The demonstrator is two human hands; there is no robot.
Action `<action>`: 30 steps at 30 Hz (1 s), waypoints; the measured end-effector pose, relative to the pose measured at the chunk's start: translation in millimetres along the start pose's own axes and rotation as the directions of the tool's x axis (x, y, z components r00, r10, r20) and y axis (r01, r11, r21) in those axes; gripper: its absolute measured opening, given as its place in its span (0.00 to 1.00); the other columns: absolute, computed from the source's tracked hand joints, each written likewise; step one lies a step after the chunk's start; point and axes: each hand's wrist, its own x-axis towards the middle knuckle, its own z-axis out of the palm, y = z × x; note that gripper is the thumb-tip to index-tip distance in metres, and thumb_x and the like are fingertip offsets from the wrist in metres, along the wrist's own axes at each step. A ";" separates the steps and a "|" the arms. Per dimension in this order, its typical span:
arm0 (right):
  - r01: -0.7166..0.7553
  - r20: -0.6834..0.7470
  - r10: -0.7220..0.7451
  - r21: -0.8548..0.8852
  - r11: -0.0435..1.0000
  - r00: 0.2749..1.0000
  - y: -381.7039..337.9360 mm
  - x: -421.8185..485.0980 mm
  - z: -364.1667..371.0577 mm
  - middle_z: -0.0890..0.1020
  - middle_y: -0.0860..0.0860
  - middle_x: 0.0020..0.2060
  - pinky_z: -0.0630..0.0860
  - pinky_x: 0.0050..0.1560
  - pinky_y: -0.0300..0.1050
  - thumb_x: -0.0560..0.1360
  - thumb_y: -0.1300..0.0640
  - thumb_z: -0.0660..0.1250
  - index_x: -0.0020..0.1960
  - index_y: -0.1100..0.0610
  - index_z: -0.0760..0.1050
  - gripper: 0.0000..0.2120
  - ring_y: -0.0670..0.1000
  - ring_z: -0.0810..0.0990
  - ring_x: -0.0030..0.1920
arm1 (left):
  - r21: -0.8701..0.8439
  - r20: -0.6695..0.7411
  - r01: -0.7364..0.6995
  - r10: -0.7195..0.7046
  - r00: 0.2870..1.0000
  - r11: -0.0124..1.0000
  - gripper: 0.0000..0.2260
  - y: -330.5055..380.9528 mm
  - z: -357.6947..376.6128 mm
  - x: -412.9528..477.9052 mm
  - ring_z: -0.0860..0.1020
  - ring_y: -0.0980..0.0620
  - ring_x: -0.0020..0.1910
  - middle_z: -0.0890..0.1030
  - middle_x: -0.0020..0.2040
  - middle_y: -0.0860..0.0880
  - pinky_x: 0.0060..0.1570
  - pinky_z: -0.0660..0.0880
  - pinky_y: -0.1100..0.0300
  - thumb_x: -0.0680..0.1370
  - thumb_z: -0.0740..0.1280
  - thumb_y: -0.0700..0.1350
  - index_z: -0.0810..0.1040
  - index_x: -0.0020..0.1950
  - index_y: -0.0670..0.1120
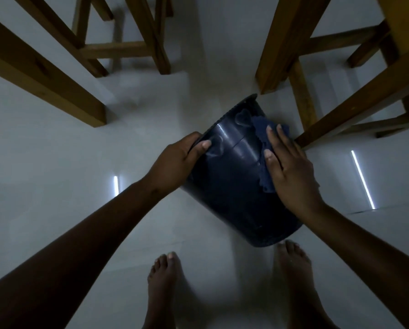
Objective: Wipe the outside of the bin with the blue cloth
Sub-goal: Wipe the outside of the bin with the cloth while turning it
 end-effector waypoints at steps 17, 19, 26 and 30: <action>-0.123 0.072 0.116 0.102 0.987 0.991 -9.8 -3.2 1.9 0.53 0.48 0.79 0.56 0.75 0.58 0.81 0.40 0.45 0.77 0.42 0.48 0.26 0.53 0.52 0.78 | 0.001 -0.006 -0.008 0.008 1.000 1.000 0.14 0.8 7.7 9.0 0.80 0.50 0.41 0.81 0.44 0.48 0.41 0.76 0.60 0.82 0.54 0.54 0.75 0.51 0.47; 0.061 0.057 -0.052 -0.152 0.987 0.997 -25.3 -33.1 14.1 0.50 0.48 0.79 0.52 0.75 0.59 0.81 0.42 0.45 0.78 0.44 0.46 0.27 0.55 0.47 0.78 | 0.010 -0.029 -0.003 0.003 1.000 1.000 0.15 -3.1 6.8 8.2 0.80 0.47 0.41 0.82 0.43 0.47 0.43 0.76 0.54 0.82 0.55 0.55 0.75 0.50 0.46; 0.289 -0.006 -0.293 -0.156 0.945 0.956 -14.3 -27.9 6.5 0.64 0.49 0.75 0.63 0.72 0.49 0.80 0.54 0.57 0.75 0.49 0.62 0.23 0.55 0.60 0.76 | -0.019 -0.092 0.001 -0.003 0.996 1.000 0.15 13.3 10.3 14.6 0.77 0.51 0.38 0.78 0.37 0.52 0.38 0.70 0.58 0.82 0.56 0.55 0.75 0.45 0.47; 0.002 0.006 -0.004 0.216 0.976 1.000 -9.2 -0.1 -28.8 0.74 0.53 0.69 0.67 0.69 0.44 0.79 0.61 0.59 0.70 0.52 0.70 0.20 0.53 0.72 0.69 | 0.025 -0.189 -0.015 0.020 0.982 1.000 0.17 37.6 16.5 5.5 0.80 0.45 0.41 0.81 0.41 0.48 0.39 0.72 0.57 0.82 0.54 0.55 0.75 0.46 0.46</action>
